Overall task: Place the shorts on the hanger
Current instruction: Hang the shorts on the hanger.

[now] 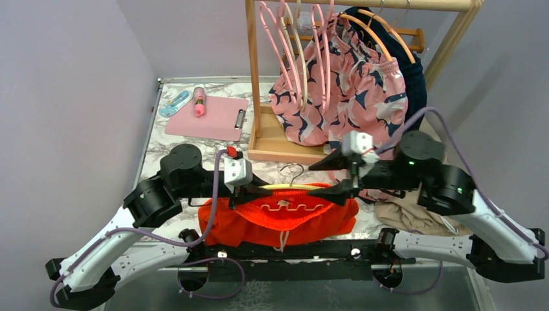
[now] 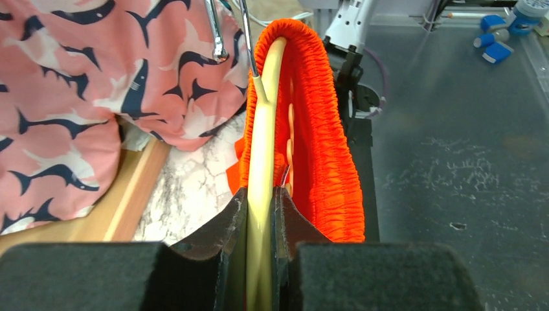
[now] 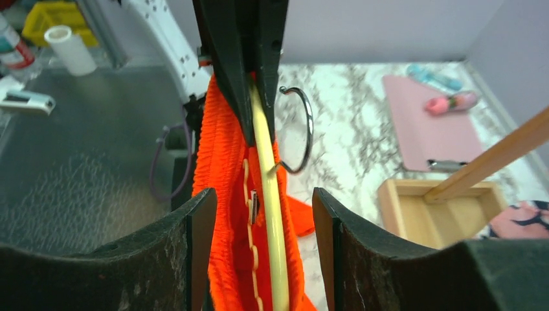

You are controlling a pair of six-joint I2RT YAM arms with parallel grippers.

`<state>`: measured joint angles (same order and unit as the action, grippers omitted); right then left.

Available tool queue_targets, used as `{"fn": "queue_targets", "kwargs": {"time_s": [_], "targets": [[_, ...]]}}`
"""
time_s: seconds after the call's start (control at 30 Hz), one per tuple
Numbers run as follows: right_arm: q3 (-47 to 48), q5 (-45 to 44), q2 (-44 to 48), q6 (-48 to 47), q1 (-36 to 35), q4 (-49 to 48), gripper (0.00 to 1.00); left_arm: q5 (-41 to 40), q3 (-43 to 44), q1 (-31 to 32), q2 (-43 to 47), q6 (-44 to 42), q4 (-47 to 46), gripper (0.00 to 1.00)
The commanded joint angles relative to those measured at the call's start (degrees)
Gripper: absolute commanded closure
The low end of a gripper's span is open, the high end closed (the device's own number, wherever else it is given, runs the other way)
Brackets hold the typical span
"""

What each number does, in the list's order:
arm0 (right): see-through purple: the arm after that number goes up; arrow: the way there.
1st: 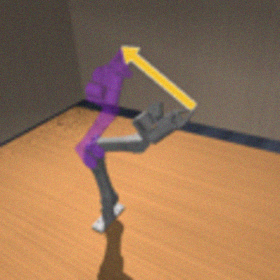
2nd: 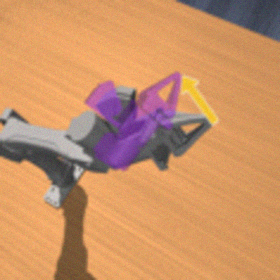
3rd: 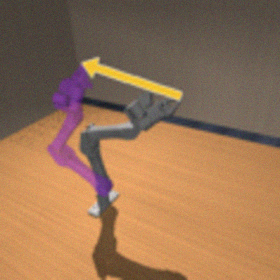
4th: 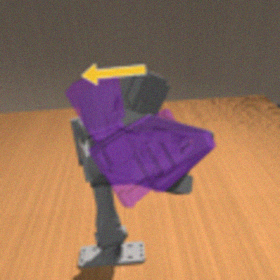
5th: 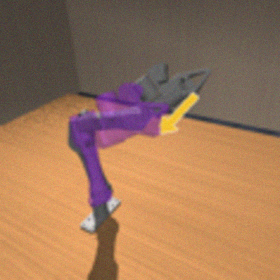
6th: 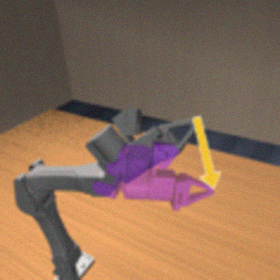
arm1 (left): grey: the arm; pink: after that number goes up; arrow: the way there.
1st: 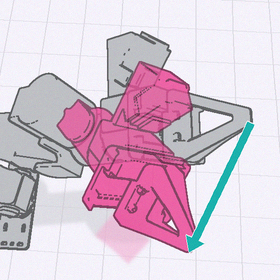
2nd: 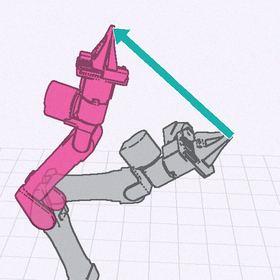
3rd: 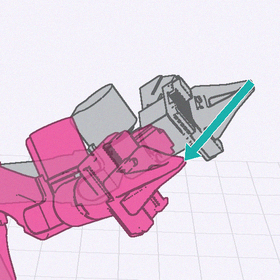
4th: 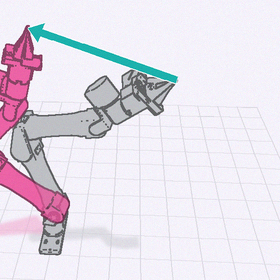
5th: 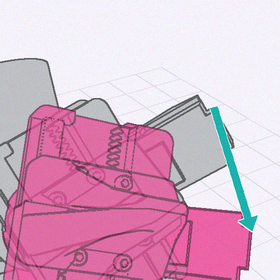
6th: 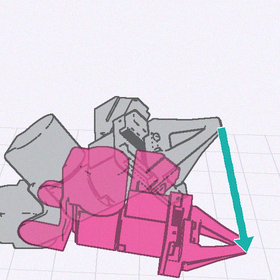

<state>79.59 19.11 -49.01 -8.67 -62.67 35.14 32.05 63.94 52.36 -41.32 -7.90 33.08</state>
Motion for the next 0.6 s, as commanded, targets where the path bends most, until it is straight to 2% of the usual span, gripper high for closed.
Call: {"fn": "queue_targets", "kwargs": {"time_s": [0.0, 0.17, 0.4, 0.57], "targets": [[-1.36, 6.42, -3.8, -1.82, -0.04, 1.28, 0.42, 6.25, 2.72, -0.06, -0.79, 0.25, -8.37, 1.0], [-2.59, 7.15, -4.95, -0.77, -0.03, -0.72, 0.45, 7.54, 3.04, -0.06, -2.35, -0.48, -9.52, 1.0], [-5.45, 3.45, -5.88, 2.7, -0.04, -4.28, 0.55, 7.85, 2.95, -0.06, -2.98, -1.4, -11.5, 1.0], [-6.56, 4.82, -6.18, 6.35, -0.01, -7.37, 0.55, 7.4, 2.25, -0.06, -2.9, -1.89, -12.76, 1.0]]}}
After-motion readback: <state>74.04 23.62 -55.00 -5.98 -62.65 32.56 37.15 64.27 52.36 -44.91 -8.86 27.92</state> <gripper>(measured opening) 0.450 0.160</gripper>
